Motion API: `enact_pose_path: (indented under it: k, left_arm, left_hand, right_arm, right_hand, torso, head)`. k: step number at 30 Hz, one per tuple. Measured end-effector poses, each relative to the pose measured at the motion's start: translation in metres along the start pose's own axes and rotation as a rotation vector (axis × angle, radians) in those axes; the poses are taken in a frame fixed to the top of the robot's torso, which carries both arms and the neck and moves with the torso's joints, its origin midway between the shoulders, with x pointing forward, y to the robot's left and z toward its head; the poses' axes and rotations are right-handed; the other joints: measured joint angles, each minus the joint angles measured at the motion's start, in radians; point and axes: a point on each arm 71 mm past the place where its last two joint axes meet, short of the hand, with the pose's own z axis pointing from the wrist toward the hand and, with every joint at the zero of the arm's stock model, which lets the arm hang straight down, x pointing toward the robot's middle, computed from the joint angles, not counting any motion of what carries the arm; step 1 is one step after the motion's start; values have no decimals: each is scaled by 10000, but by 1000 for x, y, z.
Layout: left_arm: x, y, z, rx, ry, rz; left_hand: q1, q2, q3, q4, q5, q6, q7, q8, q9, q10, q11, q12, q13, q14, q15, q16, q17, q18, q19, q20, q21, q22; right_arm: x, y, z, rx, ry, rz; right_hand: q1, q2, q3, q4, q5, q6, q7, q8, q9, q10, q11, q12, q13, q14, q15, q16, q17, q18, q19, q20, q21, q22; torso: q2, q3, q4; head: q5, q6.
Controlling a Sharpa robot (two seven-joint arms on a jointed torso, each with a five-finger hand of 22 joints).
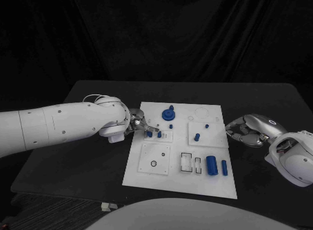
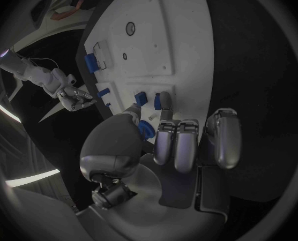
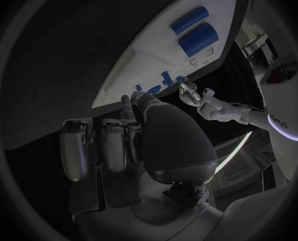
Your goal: Assemble the parts on the task board
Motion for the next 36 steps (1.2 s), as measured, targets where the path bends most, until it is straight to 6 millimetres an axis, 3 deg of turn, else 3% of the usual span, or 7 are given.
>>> enact_pose_path:
  k: [5, 30, 36]
  left_arm:
    - [2, 0, -1, 125, -12, -25]
    - [3, 1, -2, 295, -55, -353]
    - [3, 5, -4, 232, -124, -447]
  left_hand:
    - [86, 172, -149, 148, 0, -67, -7, 59, 66, 0, 0, 0, 0, 0, 0, 0, 0, 1, 0, 0, 0, 0]
    - [221, 485, -344, 312, 0, -67, -7, 192, 172, 0, 0, 0, 0, 0, 0, 0, 0, 0, 1, 0, 0, 0]
    - [407, 728, -766, 280, 0, -70, -119, 735, 669, 0, 0, 0, 0, 0, 0, 0, 0, 0, 1, 0, 0, 0]
  right_arm:
    - [0, 0, 0, 15, 5, -1]
    - [1, -1, 0, 66, 30, 0]
    - [1, -1, -1, 78, 28, 0]
  right_hand:
    - [0, 0, 0, 0, 0, 0, 0, 0, 0, 0, 0, 0, 0, 0, 0, 0, 0, 0, 0, 0, 0, 0]
    - [0, 0, 28, -28, 0, 0, 0, 0, -7, 0, 0, 0, -4, 0, 0, 0, 0, 0, 0, 0, 0, -3]
    - [0, 0, 28, -28, 0, 0, 0, 0, -7, 0, 0, 0, -4, 0, 0, 0, 0, 0, 0, 0, 0, -3]
  torso:
    - [3, -1, 0]
    - [-11, -5, -13]
    - [-9, -5, -12]
  head:
    - [-2, 0]
    - [-35, 0]
    - [-49, 0]
